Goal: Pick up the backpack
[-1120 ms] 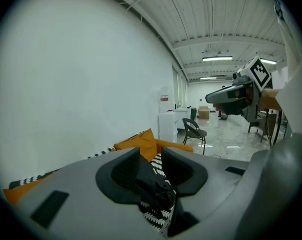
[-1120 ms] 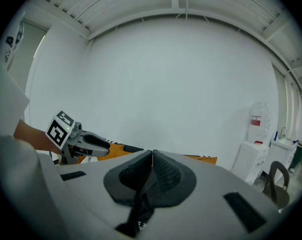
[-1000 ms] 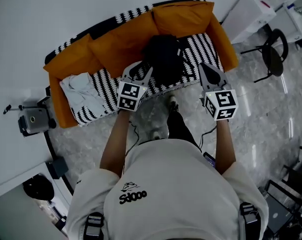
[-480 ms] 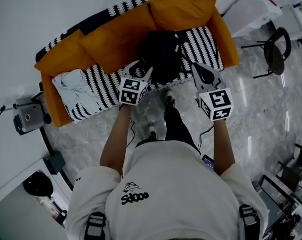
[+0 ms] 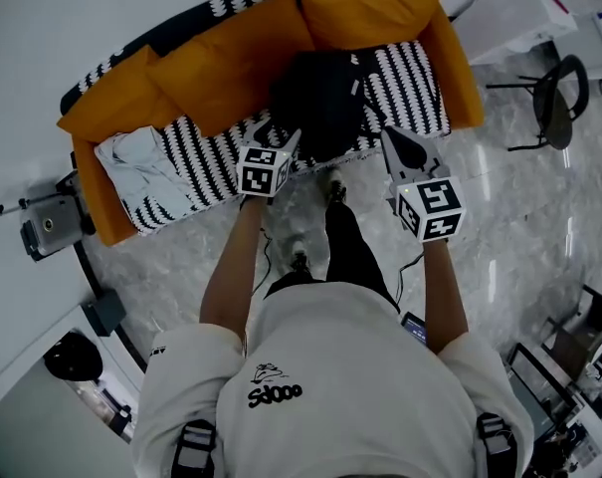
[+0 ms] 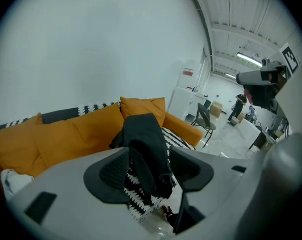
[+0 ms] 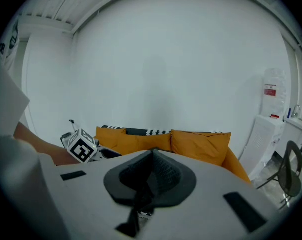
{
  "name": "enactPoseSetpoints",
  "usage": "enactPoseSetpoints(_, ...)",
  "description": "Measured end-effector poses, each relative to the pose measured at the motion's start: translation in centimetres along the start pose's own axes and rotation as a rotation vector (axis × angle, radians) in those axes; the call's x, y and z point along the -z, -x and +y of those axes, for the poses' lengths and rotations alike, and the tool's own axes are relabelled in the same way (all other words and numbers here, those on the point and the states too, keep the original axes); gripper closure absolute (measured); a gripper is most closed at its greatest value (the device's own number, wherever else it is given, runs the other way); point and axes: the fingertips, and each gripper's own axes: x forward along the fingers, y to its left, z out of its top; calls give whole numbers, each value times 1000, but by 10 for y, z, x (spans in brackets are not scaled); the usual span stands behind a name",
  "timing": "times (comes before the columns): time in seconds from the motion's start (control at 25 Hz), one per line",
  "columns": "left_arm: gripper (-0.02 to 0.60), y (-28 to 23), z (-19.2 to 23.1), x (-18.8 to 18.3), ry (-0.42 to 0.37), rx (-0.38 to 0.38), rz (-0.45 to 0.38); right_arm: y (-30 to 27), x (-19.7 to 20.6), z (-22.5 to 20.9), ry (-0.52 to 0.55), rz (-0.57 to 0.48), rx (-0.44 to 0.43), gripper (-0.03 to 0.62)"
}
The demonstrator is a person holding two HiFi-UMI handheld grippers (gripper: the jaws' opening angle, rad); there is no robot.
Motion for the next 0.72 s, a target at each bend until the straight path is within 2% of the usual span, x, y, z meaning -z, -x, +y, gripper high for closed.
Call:
enactPoseSetpoints(0.4,334,-58,25,42,74,-15,110,-31,23,-14,18,83,-48,560)
enactPoseSetpoints(0.72,334,-94,36,60,131,-5,149,-63,34,-24,8,126,-87,560)
